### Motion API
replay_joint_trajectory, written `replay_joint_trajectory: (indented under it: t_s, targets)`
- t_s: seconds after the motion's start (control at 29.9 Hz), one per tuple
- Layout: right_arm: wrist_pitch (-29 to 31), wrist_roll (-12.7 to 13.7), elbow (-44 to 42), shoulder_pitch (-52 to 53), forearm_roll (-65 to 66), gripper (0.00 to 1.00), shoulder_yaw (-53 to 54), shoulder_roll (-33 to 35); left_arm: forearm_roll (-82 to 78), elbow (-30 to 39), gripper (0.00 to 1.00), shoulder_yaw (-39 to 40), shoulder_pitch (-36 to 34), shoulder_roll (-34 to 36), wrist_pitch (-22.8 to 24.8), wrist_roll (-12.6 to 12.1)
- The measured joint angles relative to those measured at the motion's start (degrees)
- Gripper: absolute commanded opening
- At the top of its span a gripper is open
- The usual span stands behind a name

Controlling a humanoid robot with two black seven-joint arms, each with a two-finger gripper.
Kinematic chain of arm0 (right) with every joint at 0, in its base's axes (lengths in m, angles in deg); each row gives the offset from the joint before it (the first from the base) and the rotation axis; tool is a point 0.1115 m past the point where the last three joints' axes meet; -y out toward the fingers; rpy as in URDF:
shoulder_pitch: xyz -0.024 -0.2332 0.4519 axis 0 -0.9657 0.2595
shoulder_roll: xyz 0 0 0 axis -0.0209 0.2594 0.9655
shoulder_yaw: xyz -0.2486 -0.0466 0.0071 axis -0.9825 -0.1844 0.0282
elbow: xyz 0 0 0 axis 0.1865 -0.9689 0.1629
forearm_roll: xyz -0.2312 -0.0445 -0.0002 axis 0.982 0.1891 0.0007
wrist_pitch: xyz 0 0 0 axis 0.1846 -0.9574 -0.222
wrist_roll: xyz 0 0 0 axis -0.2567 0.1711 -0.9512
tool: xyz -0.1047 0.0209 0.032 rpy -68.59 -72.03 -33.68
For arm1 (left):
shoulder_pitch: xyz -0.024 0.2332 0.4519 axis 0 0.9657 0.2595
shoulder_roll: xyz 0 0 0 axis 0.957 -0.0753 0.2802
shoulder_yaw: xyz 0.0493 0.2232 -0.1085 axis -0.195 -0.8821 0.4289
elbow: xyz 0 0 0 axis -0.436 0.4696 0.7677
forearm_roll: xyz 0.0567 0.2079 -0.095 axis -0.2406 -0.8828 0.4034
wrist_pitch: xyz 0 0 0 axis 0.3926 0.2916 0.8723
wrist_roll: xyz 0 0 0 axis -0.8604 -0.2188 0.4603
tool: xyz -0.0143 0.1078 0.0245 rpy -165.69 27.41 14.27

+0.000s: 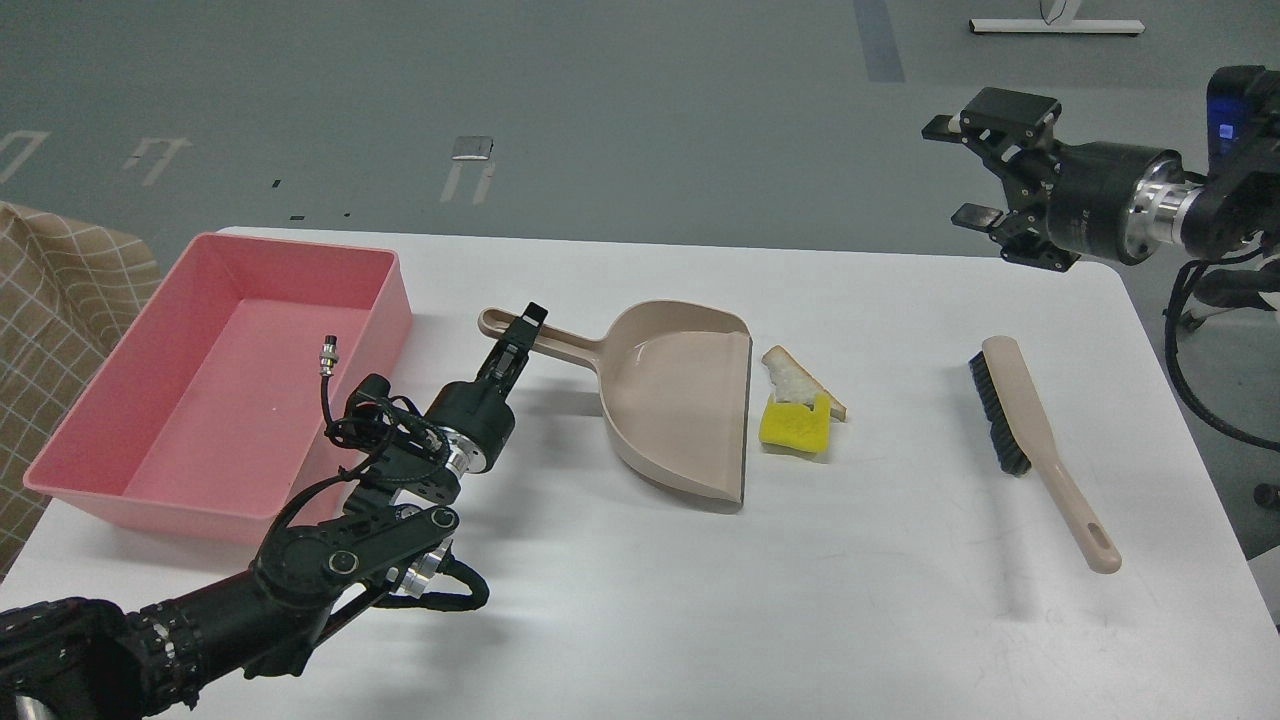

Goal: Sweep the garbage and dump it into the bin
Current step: 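Lower the right gripper onto the wooden brush handle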

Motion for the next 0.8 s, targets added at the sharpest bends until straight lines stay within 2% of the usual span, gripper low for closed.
replay_joint_trajectory:
  t_s: [0.27, 0.5, 0.8]
  targets:
    - [0.0, 0.6, 5.9, -3.9, 4.6, 0.96, -0.7, 5.3, 0.0, 0.1, 0.00, 0.0, 0.1, 0.1, 0.0, 0.0]
    - [0.0, 0.7, 10.3, -5.4, 9.3, 0.95, -6.1, 10.5, -0.1, 0.2, 0.00, -0.1, 0.1, 0.2, 0.0, 0.0]
    - [0.0, 0.7, 12.3, -5.7, 13.1, 0.95, -10.1, 13.0, -0.2, 0.4, 0.00, -0.1, 0.1, 1.0, 0.0, 0.0]
